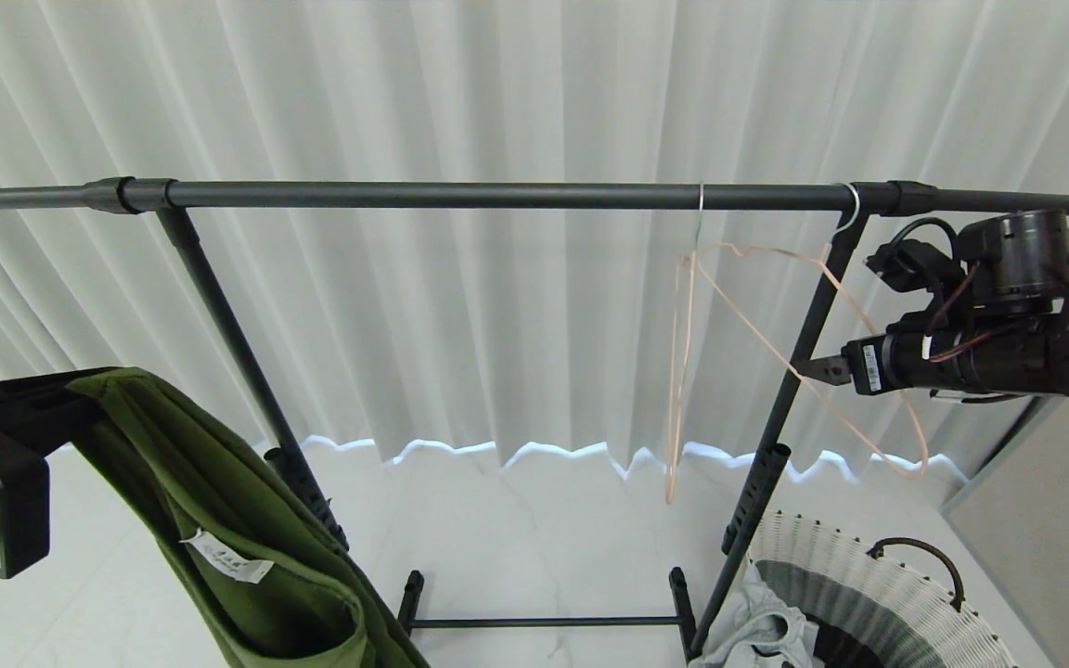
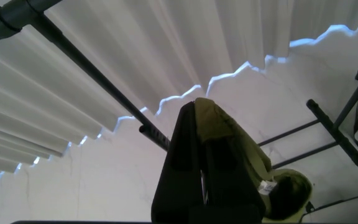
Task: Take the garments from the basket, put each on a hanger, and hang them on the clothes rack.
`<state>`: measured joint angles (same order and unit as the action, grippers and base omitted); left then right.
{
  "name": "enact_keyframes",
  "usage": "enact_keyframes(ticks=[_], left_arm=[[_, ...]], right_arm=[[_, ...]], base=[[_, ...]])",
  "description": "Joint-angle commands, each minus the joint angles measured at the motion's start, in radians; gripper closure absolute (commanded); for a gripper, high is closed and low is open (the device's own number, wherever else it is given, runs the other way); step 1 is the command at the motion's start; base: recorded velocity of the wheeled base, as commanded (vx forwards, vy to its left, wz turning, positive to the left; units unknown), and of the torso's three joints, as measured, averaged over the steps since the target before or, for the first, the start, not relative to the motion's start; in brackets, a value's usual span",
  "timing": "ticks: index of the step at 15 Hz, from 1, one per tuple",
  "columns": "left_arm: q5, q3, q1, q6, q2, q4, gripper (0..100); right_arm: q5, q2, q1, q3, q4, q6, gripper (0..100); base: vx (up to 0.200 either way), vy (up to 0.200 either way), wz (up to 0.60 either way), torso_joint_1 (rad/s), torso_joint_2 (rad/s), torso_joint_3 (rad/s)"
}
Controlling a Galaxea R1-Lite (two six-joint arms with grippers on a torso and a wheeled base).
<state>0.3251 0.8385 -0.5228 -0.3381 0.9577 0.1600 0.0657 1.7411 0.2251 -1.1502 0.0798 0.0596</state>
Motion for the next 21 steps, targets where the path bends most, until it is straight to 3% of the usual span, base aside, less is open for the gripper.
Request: enact_keyframes(ticks=[1,2,13,19,21], left_arm=[[0.0,-0.001,0.0,0.001,0.001,0.0,100],[0.0,-0.001,0.0,0.001,0.0,0.0,100],[0.0,-0.002,0.0,-0.001,-0.01,0.0,100],[0.0,-0.024,0.001,-0.001,-0.028,0.0,100],[0.0,-0.024,0.001,-0.001,-0.03,0.0,100]], right_arm=[[0.0,-0.006,0.0,0.0,0.0,0.0,0],[0.0,-0.006,0.0,-0.002,0.0,0.002,100],[-0.001,-0.035,0.002,-0.002,0.002,-0.009,100],[-0.003,-0.135,0.003,0.015,0.008,-0.069,100],[-0.011,-0.198,0.005,0.07,0.006,-0.067,100]], base=[[0.0,0.0,0.0,0.0,0.0,0.0],[0.0,0.0,0.0,0.0,0.0,0.0],[0.0,0.0,0.0,0.0,0.0,0.0],[0.0,0.0,0.0,0.0,0.0,0.0],[0.0,0.0,0.0,0.0,0.0,0.0]])
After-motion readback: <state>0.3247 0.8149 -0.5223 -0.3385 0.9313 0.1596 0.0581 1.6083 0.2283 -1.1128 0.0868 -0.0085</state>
